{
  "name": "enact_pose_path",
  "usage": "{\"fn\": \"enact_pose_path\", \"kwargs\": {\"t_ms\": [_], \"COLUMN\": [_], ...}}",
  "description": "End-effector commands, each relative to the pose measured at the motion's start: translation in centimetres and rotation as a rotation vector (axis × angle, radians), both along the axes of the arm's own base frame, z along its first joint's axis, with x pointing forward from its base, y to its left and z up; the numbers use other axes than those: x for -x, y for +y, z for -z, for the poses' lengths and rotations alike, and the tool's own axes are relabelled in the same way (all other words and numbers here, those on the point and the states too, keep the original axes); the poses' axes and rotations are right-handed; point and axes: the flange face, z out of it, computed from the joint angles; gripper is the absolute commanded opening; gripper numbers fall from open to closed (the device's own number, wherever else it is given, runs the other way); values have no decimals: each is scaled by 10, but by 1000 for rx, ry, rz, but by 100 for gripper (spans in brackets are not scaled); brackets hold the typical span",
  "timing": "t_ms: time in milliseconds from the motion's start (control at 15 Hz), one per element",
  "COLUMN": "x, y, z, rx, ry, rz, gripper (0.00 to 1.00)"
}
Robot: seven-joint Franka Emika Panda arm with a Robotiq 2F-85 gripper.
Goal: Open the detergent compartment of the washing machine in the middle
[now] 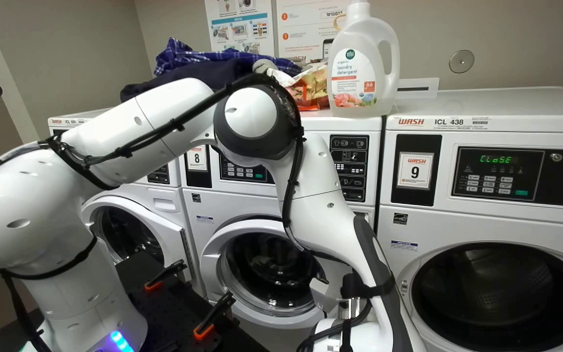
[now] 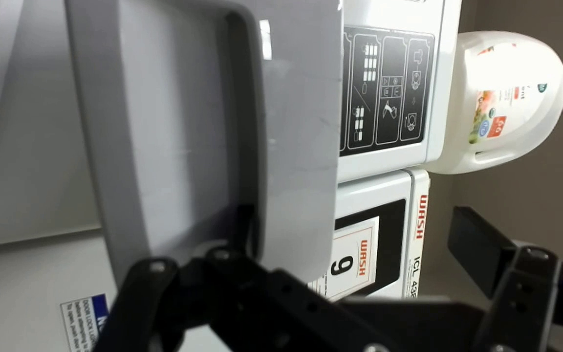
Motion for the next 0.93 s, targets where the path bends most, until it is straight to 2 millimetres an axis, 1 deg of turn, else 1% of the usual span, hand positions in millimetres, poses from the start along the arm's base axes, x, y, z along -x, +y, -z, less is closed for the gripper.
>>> {"fn": "enact_pose_path", "kwargs": {"t_ms": [0, 467, 867], "x": [33, 34, 35], "y": [-48, -45, -43], "z": [-46, -45, -47], "rx": [-22, -18, 72], "ry": [-90, -99, -95], "rz": [115, 121, 117], "gripper": [100, 100, 100]}}
